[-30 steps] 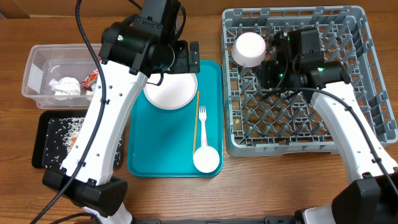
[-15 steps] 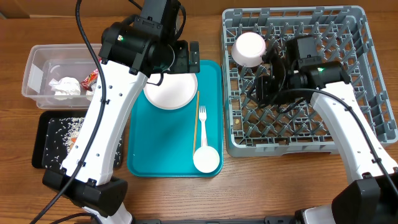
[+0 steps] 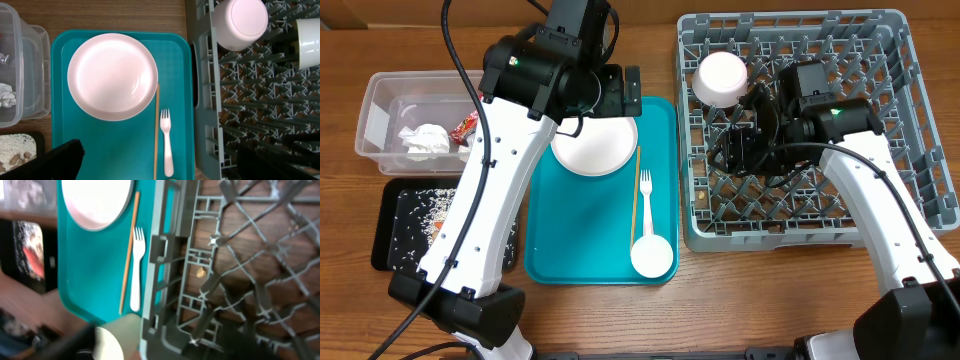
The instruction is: Sort waste into correct bins and load items into the dishwasher
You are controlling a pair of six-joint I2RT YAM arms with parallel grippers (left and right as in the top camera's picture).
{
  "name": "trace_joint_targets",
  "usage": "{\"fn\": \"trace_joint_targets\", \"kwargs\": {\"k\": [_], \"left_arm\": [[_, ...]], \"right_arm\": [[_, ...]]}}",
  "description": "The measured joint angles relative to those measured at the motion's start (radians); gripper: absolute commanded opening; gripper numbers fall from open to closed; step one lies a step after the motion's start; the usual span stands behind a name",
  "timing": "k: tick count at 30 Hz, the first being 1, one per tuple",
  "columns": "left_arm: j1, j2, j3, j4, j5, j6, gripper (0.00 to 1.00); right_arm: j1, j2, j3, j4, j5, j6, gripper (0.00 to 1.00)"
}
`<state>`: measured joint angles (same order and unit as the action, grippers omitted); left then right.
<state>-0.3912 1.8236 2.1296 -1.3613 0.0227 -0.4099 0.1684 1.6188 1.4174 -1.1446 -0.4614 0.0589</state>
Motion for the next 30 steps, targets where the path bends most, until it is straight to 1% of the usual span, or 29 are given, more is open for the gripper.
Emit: {"fn": "trace_joint_targets", "kwargs": {"k": [4,5,6,9,10,11,12,13,14,15,17,18,23,26,27,29,30], "left_arm": [[0.0,0.0,0.0,-0.005,0.008,0.0,1.0],[0.0,0.0,0.0,-0.013,0.019,0.002,0.97],[0.0,0.0,0.0,-0.029,0.035,0.008,1.0],[0.0,0.0,0.0,-0.092,0.071,0.041,1.0],[0.0,0.0,0.0,-0.119,0.076,0.048,0.95],[0.0,0.0,0.0,-0.149,0.079,0.052,0.87],[0.0,0.0,-0.001,-0.186,0.08,0.059,0.75],[0.0,0.0,-0.001,-0.214,0.082,0.064,0.61],[0.0,0.0,-0.001,-0.239,0.084,0.068,0.49],[0.0,0.0,-0.001,-0.265,0.084,0.074,0.43],[0.0,0.0,-0.001,-0.311,0.087,0.078,0.39],[-0.001,0.0,-0.003,-0.322,0.088,0.083,0.39],[-0.029,0.0,-0.07,-0.323,0.094,0.1,0.31],[-0.07,0.0,-0.16,-0.322,0.097,0.098,0.18],[-0.087,0.0,-0.197,-0.316,0.099,0.097,0.17],[-0.12,0.0,-0.272,-0.306,0.101,0.096,0.19],[-0.138,0.0,-0.311,-0.298,0.101,0.095,0.27]], "right_arm": [[0.0,0.0,0.0,-0.02,-0.003,0.0,1.0],[0.0,0.0,0.0,-0.024,-0.003,0.0,1.0],[0.0,0.0,0.0,-0.029,-0.003,0.0,1.0],[0.0,0.0,0.0,-0.041,-0.002,0.0,0.99],[0.0,0.0,0.0,-0.044,0.002,0.0,0.93],[0.0,0.0,0.0,-0.047,0.006,-0.001,0.87],[0.0,0.0,0.0,-0.049,0.014,-0.006,0.84],[0.0,0.0,0.0,-0.05,0.021,-0.004,0.81],[0.0,0.0,0.0,-0.052,0.028,-0.003,0.8],[0.0,0.0,0.0,-0.053,0.035,-0.003,0.8],[0.0,0.0,0.0,-0.052,0.047,-0.003,0.81],[0.0,0.0,0.0,-0.053,0.051,-0.003,0.81],[0.0,0.0,0.0,-0.053,0.059,-0.003,0.82],[0.0,0.0,0.0,-0.052,0.061,-0.003,0.82],[0.0,0.0,0.0,-0.053,0.062,-0.004,0.82],[0.0,0.0,0.0,-0.052,0.062,-0.003,0.82],[0.0,0.0,0.0,-0.052,0.062,-0.003,0.82]]}}
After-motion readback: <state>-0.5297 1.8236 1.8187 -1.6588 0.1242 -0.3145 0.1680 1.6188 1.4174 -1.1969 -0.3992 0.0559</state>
